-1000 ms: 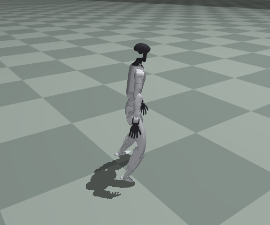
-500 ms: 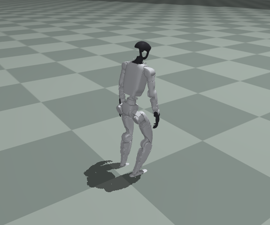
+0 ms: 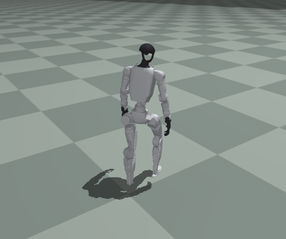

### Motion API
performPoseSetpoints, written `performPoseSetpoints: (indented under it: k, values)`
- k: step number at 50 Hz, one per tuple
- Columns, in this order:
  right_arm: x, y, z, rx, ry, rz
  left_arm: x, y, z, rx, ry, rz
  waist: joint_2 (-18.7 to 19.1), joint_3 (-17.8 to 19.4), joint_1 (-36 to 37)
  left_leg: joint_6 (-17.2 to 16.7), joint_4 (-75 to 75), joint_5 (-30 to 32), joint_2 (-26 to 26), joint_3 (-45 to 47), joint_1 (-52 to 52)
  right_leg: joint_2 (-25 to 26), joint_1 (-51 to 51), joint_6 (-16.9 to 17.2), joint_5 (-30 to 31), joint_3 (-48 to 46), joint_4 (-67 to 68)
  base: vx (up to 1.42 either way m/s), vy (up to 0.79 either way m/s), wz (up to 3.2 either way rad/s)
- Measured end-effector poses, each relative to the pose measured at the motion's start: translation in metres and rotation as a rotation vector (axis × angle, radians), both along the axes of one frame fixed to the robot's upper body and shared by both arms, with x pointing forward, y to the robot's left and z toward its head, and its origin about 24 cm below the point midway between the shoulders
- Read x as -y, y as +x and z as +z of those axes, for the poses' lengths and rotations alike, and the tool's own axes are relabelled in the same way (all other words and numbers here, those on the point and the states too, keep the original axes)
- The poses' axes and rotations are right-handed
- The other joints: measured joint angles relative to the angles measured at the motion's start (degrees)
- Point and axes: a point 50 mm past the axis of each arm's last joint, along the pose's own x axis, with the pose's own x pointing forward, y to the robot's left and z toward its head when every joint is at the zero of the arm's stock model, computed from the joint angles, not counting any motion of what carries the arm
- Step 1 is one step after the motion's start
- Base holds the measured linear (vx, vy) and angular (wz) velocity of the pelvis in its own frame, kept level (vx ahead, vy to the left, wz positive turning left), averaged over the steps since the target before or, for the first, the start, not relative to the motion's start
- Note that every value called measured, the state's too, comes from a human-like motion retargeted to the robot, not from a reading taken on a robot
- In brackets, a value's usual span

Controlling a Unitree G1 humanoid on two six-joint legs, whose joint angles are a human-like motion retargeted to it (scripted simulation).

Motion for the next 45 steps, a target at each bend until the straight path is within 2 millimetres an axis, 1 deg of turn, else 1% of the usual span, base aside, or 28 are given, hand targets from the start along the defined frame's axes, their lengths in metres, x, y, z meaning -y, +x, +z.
performPoseSetpoints:
  k: [5, 8, 10, 12, 15, 17, 18, 20, 22, 23, 25, 27, 28, 30, 32, 34, 36, 40, 42, 45]
  values:
    - [-0.003, -0.005, -0.002, -0.009, 0.034, -0.050, 0.012, 0.018, 0.007, 0.067, -0.020, -0.034, 0.48, 0.19, -0.89, -0.06, -0.37, -1.91, 1.89, -1.06, 2.75, 3.29, -3.31, 3.50, 3.95, 0.34, -11.17, 0.36, 0.03, 0.37]
    - [-0.003, -0.005, -0.002, -0.008, 0.043, -0.075, 0.019, 0.025, 0.009, 0.087, -0.033, -0.055, 1.36, -0.07, -1.10, -0.67, 0.90, -3.72, 3.18, -1.24, 4.19, 4.64, -3.42, 4.03, 6.82, -0.81, -14.74, 0.44, -0.03, 0.36]
    - [-0.001, -0.007, -0.002, -0.007, 0.042, -0.093, 0.023, 0.026, 0.009, 0.088, -0.044, -0.061, 1.97, -0.09, -1.46, -1.50, 3.11, -4.77, 3.76, 0.73, 5.25, 4.83, -2.84, 3.82, 8.54, -2.05, -14.18, 0.48, -0.04, 0.59]
    - [0.002, -0.009, -0.002, -0.005, 0.032, -0.109, 0.026, 0.022, 0.007, 0.074, -0.056, -0.055, 2.63, 0.29, -1.86, -2.97, 7.89, -5.69, 4.12, 3.64, 5.96, 4.89, -1.85, 3.17, 9.66, -3.27, -11.16, 0.50, -0.05, 0.61]
    - [0.007, -0.011, -0.002, -0.001, 0.004, -0.124, 0.028, 0.010, 0.001, 0.036, -0.069, -0.032, 4.07, 1.33, -2.35, -6.32, 20.92, -6.84, 5.54, 7.26, 4.87, 5.82, 0.45, 1.54, 10.09, -4.72, -6.01, 0.50, -0.08, 0.61]
    - [0.011, -0.011, -0.001, 0.007, -0.017, -0.127, 0.029, -0.001, -0.004, 0.002, -0.073, -0.016, 5.16, 2.00, -3.14, -7.18, 34.46, -5.57, 10.88, 15.33, 0.88, 6.00, 2.65, 0.21, 8.87, -6.07, -3.63, 0.47, -0.09, 0.83]
    - [0.012, -0.010, 0.000, 0.014, -0.026, -0.121, 0.028, -0.007, -0.006, -0.015, -0.073, -0.008, 6.31, 2.24, -3.15, -8.35, 41.96, -3.97, 13.30, 16.92, -1.79, 7.18, 3.62, -0.76, 8.20, -6.86, -3.17, 0.45, -0.10, 0.52]
    - [0.016, -0.004, 0.003, 0.037, -0.046, -0.108, 0.028, -0.014, -0.009, -0.037, -0.078, 0.002, 11.96, 1.41, -2.64, -12.37, 57.73, 0.90, 20.23, 16.89, -10.24, 12.95, 5.48, -3.20, 9.58, -9.91, -7.95, 0.44, -0.11, 0.22]
    - [0.021, -0.001, 0.006, 0.058, -0.061, -0.102, 0.028, -0.020, -0.011, -0.051, -0.080, 0.004, 14.38, 0.81, -1.10, -13.44, 67.61, 6.27, 24.26, 17.56, -15.87, 15.74, 7.85, -4.88, 9.12, -10.61, -10.44, 0.49, -0.11, 0.12]
    - [0.022, 0.000, 0.006, 0.064, -0.068, -0.097, 0.027, -0.024, -0.012, -0.059, -0.080, 0.006, 14.88, 0.77, -0.29, -12.73, 71.75, 6.94, 26.07, 18.29, -17.99, 16.41, 8.89, -5.42, 7.88, -10.77, -9.88, 0.52, -0.11, 0.21]
    - [0.025, 0.009, 0.011, 0.091, -0.078, -0.091, 0.024, -0.021, -0.011, -0.053, -0.078, 0.006, 14.94, 0.58, 1.18, -9.34, 77.66, 5.67, 29.04, 19.44, -23.76, 17.27, 13.48, -5.87, 7.76, -10.50, -14.81, 0.53, -0.11, 0.31]
    - [0.024, 0.012, 0.011, 0.102, -0.083, -0.073, 0.023, -0.025, -0.012, -0.057, -0.077, 0.016, 15.04, 0.69, 3.14, -6.21, 80.98, 0.74, 31.39, 20.47, -28.05, 18.09, 16.76, -5.89, 5.80, -10.26, -15.12, 0.55, -0.11, 0.23]
    - [0.025, 0.018, 0.014, 0.116, -0.084, -0.065, 0.021, -0.022, -0.011, -0.047, -0.073, 0.020, 14.09, 0.86, 3.93, -4.61, 80.71, -1.07, 31.08, 21.08, -30.41, 17.74, 20.09, -5.63, 6.01, -9.56, -18.67, 0.56, -0.09, 0.22]
    - [0.021, 0.021, 0.014, 0.125, -0.083, -0.038, 0.020, -0.028, -0.012, -0.055, -0.074, 0.037, 14.37, 1.10, 5.87, -2.78, 79.85, -5.57, 32.40, 21.81, -34.48, 18.59, 23.36, -5.50, 3.91, -9.09, -18.54, 0.56, -0.08, 0.10]
    - [0.018, 0.033, 0.018, 0.151, -0.076, -0.013, 0.016, -0.026, -0.011, -0.046, -0.071, 0.052, 11.70, 1.73, 7.09, -1.56, 73.81, -7.66, 29.79, 24.08, -37.40, 16.48, 29.66, -4.94, 3.24, -7.74, -23.92, 0.59, -0.06, 0.17]
    - [0.013, 0.040, 0.019, 0.167, -0.066, 0.016, 0.015, -0.030, -0.012, -0.054, -0.069, 0.060, 10.43, 2.17, 8.23, -1.61, 66.68, -9.09, 28.21, 25.70, -39.82, 15.14, 33.56, -4.71, 1.32, -7.21, -25.35, 0.59, -0.04, 0.11]
    - [0.007, 0.046, 0.021, 0.181, -0.057, 0.049, 0.014, -0.033, -0.014, -0.066, -0.065, 0.061, 8.93, 2.39, 8.94, -2.29, 57.58, -9.02, 25.98, 27.16, -41.56, 13.25, 36.70, -4.60, -0.73, -7.18, -26.24, 0.58, -0.02, 0.20]
    - [-0.005, 0.056, 0.023, 0.198, -0.046, 0.113, 0.013, -0.037, -0.015, -0.086, -0.052, 0.050, 5.14, 1.68, 8.87, -3.78, 34.79, -6.49, 19.67, 29.06, -42.45, 8.77, 40.06, -3.95, -4.90, -8.55, -25.48, 0.57, 0.02, 0.42]
    - [-0.010, 0.054, 0.021, 0.194, -0.038, 0.131, 0.013, -0.041, -0.016, -0.099, -0.047, 0.046, 5.01, 1.50, 8.88, -4.01, 33.65, -7.20, 19.44, 28.74, -44.46, 8.41, 40.93, -3.85, -6.87, -9.23, -22.07, 0.56, 0.06, 0.31]
    - [-0.016, 0.048, 0.017, 0.181, -0.026, 0.140, 0.013, -0.047, -0.018, -0.117, -0.042, 0.053, 4.16, 0.50, 9.15, -3.17, 37.05, -5.42, 18.88, 28.74, -45.83, 6.60, 41.51, -3.58, -8.91, -10.65, -15.77, 0.63, 0.09, 0.13]
